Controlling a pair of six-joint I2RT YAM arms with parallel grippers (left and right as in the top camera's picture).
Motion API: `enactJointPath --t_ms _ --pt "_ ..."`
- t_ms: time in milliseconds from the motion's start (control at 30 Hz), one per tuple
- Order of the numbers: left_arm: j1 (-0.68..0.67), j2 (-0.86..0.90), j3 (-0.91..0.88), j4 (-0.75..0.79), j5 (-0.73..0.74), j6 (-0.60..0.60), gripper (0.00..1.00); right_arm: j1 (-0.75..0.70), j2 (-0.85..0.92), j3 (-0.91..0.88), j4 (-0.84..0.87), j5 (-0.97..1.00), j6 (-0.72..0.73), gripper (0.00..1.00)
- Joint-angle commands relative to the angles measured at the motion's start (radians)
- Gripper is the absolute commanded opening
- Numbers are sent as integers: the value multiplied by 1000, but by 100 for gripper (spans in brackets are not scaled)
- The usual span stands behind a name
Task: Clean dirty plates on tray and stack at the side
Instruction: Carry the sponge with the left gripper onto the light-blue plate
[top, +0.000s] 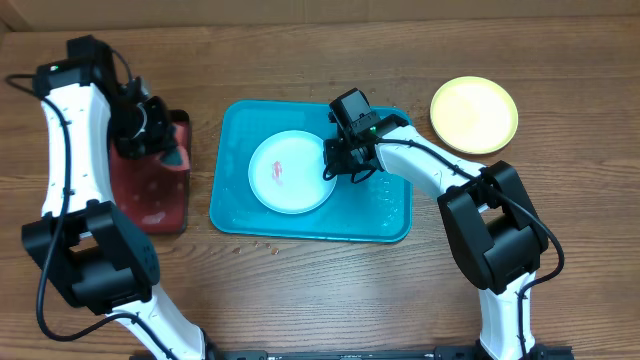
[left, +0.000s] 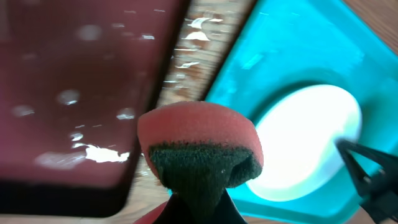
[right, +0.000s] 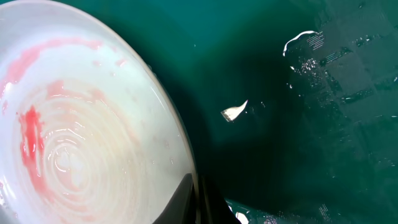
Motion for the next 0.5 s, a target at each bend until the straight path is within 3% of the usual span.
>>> enactJointPath --t_ms 0,467 --pt "-80 -25 -11 13 86 43 4 3 22 -5 11 33 22 4" --pt "-365 37 -12 161 -53 -148 4 3 22 -5 2 32 21 4"
